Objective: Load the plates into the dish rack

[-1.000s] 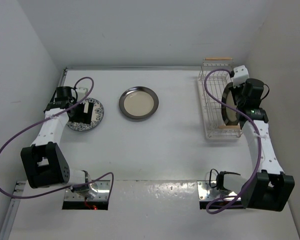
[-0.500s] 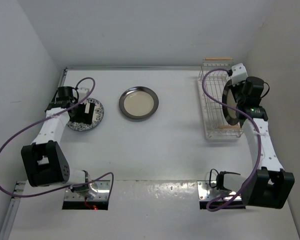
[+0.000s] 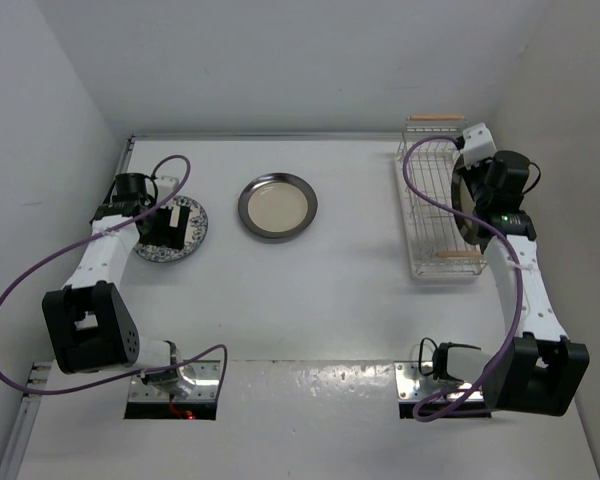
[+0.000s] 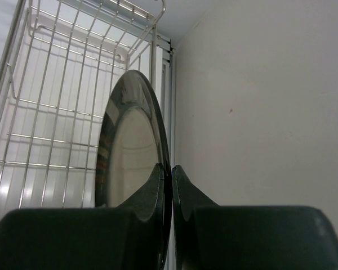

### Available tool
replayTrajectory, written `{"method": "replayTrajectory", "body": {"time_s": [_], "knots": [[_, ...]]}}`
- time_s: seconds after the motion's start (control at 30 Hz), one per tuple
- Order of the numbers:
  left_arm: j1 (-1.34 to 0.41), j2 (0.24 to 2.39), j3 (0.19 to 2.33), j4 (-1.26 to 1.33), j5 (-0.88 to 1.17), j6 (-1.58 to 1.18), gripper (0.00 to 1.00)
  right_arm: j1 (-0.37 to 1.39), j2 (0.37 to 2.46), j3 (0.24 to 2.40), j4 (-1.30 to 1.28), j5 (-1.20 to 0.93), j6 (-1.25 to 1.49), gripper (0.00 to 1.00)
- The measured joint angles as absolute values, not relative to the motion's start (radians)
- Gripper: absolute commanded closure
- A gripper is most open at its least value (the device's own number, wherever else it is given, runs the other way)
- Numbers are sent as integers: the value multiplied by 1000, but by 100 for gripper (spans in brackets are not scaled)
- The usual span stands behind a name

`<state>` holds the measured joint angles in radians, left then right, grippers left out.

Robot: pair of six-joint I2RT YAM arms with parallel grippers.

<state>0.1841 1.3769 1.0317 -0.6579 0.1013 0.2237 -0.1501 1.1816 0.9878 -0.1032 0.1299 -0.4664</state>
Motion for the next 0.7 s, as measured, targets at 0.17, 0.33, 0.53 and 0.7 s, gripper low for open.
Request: {"method": "replayTrajectory", "body": {"time_s": [0.17,0.33,0.53,0.7], "knots": [[184,1379,1032,-658,101,224,0,-162,1184,988,-103,151,-494,100],[184,1386,1032,-659,101,224,0,-175,1184,975,-95,156,-496,100],[184,1388,1032,-660,101,224,0,-175,1184,948,-104,156,-477,100],[183,1388,1032,-661,101,224,0,-181,1184,949,-106,156,-463,100]]}}
